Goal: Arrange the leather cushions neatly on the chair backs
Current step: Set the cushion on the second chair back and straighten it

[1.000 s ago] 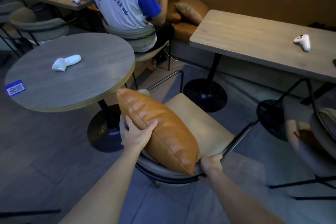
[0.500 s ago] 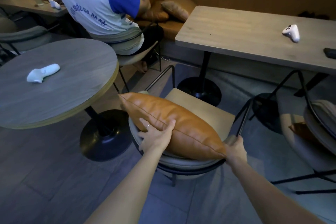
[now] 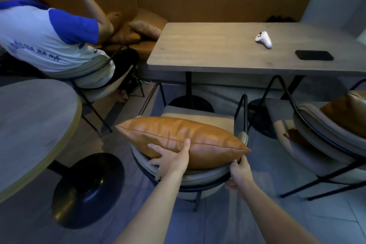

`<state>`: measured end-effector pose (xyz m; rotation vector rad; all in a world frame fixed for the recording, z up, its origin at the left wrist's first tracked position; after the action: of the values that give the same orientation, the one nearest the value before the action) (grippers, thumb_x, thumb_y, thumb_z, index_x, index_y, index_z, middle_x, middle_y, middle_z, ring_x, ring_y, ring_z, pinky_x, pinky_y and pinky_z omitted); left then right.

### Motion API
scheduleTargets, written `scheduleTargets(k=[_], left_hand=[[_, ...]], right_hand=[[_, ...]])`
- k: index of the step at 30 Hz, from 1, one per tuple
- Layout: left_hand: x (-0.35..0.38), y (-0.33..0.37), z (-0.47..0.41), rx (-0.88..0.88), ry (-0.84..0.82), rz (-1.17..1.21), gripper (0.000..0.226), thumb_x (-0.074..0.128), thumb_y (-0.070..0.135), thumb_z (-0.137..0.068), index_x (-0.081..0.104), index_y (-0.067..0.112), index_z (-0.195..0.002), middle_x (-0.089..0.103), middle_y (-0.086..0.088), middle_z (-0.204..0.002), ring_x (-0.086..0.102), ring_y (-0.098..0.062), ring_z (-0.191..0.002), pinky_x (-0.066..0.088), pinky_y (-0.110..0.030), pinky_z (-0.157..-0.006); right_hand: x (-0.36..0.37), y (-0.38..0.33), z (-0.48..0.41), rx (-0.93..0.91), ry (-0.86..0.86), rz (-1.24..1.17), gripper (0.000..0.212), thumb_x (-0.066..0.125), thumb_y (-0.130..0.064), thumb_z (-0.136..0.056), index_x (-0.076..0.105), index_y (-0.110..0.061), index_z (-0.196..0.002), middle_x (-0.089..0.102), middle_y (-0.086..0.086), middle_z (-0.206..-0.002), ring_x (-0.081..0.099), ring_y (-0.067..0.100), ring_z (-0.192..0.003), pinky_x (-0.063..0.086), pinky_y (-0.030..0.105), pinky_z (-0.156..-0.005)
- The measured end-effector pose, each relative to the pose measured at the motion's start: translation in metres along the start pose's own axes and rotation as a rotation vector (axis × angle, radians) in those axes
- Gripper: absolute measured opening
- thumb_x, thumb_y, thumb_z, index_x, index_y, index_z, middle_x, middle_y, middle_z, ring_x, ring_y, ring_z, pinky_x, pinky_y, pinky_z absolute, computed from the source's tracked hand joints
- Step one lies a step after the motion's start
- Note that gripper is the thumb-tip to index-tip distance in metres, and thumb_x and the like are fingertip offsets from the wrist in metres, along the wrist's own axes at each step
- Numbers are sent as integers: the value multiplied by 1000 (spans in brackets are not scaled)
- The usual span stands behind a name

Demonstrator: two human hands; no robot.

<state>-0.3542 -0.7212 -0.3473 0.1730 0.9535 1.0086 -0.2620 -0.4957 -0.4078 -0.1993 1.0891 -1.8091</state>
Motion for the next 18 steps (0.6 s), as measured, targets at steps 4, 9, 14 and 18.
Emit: scheduleTargets(k=[4, 9, 14, 18], left_hand=[[7, 22, -12, 11, 9, -13, 133, 53, 87, -73, -34, 23, -151, 6, -29, -162, 45, -47, -133, 41, -60, -106], [10, 47, -24, -6, 45, 13, 131, 57, 81, -76, -29, 19, -153, 13, -26, -159, 48, -44, -129, 43, -57, -104], [20, 60, -28, -36, 33, 73, 126, 58, 77, -80, -26, 19, -155, 13, -25, -159, 46, -45, -130, 41, -56, -103], [15, 63, -27, 13, 26, 171, 105, 58, 65, -89, -7, 24, -160, 18, -23, -158, 49, -46, -126, 44, -51, -99]], right_hand=[[-2, -17, -28, -8, -8, 52, 39, 35, -41, -105, 40, -33, -143, 62, 5, -96, 72, 41, -75, 61, 44, -54], [0, -39, -55, -40, -27, 91, 40, 36, -45, -105, 41, -30, -142, 66, 9, -103, 73, 40, -69, 63, 49, -54], [-8, -54, -73, -59, -48, 100, 31, 36, -44, -105, 46, -30, -132, 68, 13, -103, 74, 41, -69, 63, 57, -58], [-13, -64, -84, -68, -25, 135, 39, 33, -44, -106, 40, -29, -142, 66, 13, -98, 72, 40, -66, 61, 44, -47]])
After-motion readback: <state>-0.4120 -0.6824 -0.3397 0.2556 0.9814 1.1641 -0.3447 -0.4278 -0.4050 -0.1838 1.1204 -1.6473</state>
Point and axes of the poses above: each hand's wrist, its own z-axis away from the middle knuckle, its own x-axis out of the palm, y = z × x, the point moved 7 cm from there along -z, towards the middle knuckle
